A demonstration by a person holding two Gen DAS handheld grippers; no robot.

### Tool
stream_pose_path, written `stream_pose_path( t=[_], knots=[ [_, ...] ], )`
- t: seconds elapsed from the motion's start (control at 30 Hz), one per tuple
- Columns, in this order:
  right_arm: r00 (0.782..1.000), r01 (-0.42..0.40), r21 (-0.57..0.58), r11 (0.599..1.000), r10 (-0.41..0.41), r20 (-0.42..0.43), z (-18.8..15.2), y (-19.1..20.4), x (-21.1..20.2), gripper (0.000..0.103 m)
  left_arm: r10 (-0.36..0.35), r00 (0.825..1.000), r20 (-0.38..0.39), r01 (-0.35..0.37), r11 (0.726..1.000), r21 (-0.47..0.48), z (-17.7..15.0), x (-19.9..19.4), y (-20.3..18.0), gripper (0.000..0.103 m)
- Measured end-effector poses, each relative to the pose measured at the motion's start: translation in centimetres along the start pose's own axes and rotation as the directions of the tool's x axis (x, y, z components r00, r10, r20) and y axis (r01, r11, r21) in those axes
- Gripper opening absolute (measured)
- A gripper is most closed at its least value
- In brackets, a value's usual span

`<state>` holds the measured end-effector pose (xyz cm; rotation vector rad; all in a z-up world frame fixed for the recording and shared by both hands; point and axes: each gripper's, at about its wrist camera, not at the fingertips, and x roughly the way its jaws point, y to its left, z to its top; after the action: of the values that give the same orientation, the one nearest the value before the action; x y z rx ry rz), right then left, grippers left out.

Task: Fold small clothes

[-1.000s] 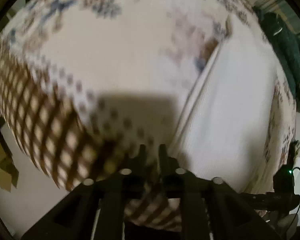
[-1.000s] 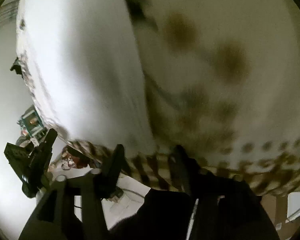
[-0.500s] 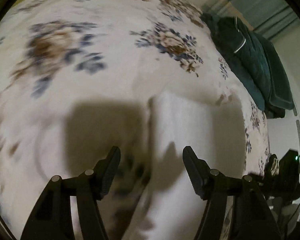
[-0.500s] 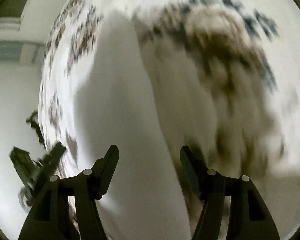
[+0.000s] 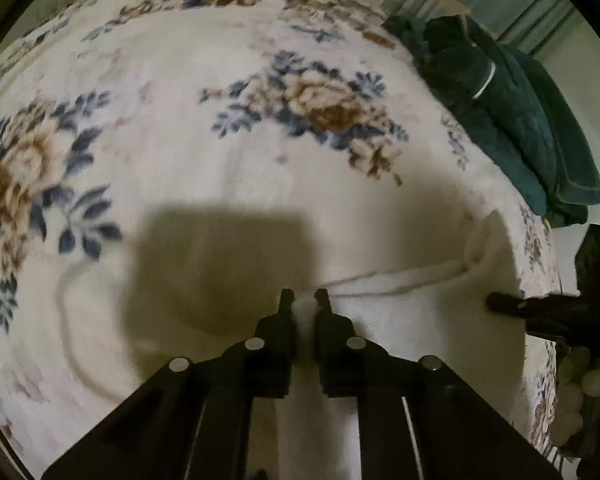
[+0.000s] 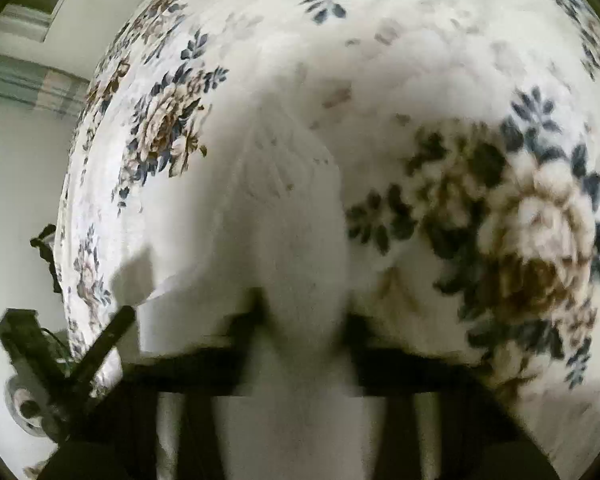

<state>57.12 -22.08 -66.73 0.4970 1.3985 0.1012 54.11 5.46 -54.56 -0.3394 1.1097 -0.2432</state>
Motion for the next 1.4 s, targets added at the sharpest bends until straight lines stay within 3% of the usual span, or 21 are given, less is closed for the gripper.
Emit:
stream_pose_path(
  t=[0.2, 0.43, 0.57, 0.63, 0.7, 0.73, 0.87, 1.0, 1.1, 1.2, 1.37, 1.4],
  knots=[
    [0.997, 0.016, 0.044, 0.999, -0.019, 0.069, -0.2, -0.9, 0.1, 0.013, -0.002, 1.000, 0.030, 0.002, 1.000, 0.017, 2.3, 1.1, -0.2, 0.005],
    [1.000, 0.023, 0.075, 0.997, -0.023, 0.008, 0.5, -1.8, 1.4, 0.014, -0.010, 1.000, -0.011, 0.010, 0.999, -0.045, 2.6, 2.7, 2.0, 0.003],
    [1.000, -0.019, 0.117, 0.993, 0.017, 0.021, 1.1, -1.8, -0.3, 0.038, -0.049, 0.999, 0.004, 0.050, 0.994, -0.097, 2.6, 0.5, 3.1, 0.006],
    [0.997, -0.005, 0.088, 0.996, -0.001, 0.073, 1.7, -1.1, -1.8, 0.045, -0.051, 0.999, 0.013, 0.052, 0.995, -0.091, 2.4, -0.4, 3.2, 0.016],
    [0.995, 0.015, 0.047, 0.999, -0.020, 0.099, 2.5, -0.3, -2.2, 0.055, -0.050, 0.998, 0.023, 0.052, 0.996, -0.072, 2.2, -1.0, 2.9, 0.058],
    [0.995, 0.039, 0.027, 0.999, -0.041, 0.091, 3.1, 0.2, -1.7, 0.055, -0.058, 0.998, 0.028, 0.059, 0.996, -0.061, 2.0, -1.0, 2.6, 0.064],
    [0.985, 0.172, -0.029, 0.985, -0.171, 0.013, 5.1, 1.1, 2.5, 0.055, -0.028, 1.000, -0.009, 0.028, 1.000, 0.005, 1.5, 0.7, 1.4, 0.065],
    [0.984, 0.180, -0.007, 0.984, -0.180, 0.013, 5.3, 1.4, 2.6, 0.055, -0.014, 1.000, -0.016, 0.014, 1.000, 0.011, 1.3, 0.9, 1.5, 0.065],
    [0.993, 0.116, 0.012, 0.993, -0.116, 0.032, 3.7, 1.9, 0.0, 0.055, -0.035, 0.999, 0.040, 0.034, 0.999, 0.005, 0.8, -2.2, 1.7, 0.065],
    [1.000, 0.006, 0.027, 1.000, -0.007, 0.009, 0.0, 1.7, -2.7, 0.055, -0.089, 0.996, 0.026, 0.090, 0.995, -0.032, -0.6, -4.8, 2.6, 0.065],
    [0.987, -0.087, 0.032, 0.996, 0.090, -0.133, -9.8, 0.6, -5.5, 0.056, -0.114, 0.993, 0.005, 0.114, 0.990, -0.087, -5.8, -10.1, 3.4, 0.065],
    [0.984, -0.090, 0.030, 0.995, 0.094, -0.153, -11.8, 0.2, -6.0, 0.060, -0.112, 0.994, -0.001, 0.111, 0.989, -0.099, -7.4, -11.4, 3.5, 0.065]
  ],
)
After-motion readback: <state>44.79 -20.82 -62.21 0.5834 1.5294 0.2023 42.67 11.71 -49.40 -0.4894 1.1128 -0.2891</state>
